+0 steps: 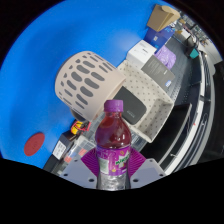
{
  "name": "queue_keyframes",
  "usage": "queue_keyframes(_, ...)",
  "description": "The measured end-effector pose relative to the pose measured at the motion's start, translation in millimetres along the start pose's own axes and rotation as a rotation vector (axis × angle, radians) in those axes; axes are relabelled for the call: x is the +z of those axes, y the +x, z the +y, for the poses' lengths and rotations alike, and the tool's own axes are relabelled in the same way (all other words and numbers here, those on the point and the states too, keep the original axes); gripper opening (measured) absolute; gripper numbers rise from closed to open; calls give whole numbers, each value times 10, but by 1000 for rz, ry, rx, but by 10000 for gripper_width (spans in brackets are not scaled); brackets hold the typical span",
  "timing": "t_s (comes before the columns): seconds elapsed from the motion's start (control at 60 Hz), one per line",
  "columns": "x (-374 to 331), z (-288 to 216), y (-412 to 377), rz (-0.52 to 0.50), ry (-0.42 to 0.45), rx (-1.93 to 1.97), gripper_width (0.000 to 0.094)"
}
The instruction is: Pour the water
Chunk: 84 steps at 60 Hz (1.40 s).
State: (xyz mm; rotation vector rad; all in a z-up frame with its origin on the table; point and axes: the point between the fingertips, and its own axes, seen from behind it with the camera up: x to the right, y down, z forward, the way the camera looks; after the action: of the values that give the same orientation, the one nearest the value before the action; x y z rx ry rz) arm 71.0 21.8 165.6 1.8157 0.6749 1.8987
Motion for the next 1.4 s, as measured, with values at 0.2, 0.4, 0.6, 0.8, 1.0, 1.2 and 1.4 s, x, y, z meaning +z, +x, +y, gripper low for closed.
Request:
queue_keyframes(0.2, -22, 49, -25, -4, -8, 80, 331)
queue_keyframes(0.4, -77, 397, 55, -14, -53, 555, 331)
queue_keyframes(0.6, -153, 891, 139, 0, -67, 1190, 333)
queue_keyframes(0.8, -125, 1091, -306, -134, -91, 1901, 333)
queue_keyframes(1.0, -156, 832, -817, -214, -65, 2168, 334)
queue_keyframes(1.2, -104, 661, -974, -182, -23, 2212, 342)
queue_keyframes(1.4, -135, 696, -987, -162, -13, 2225, 372)
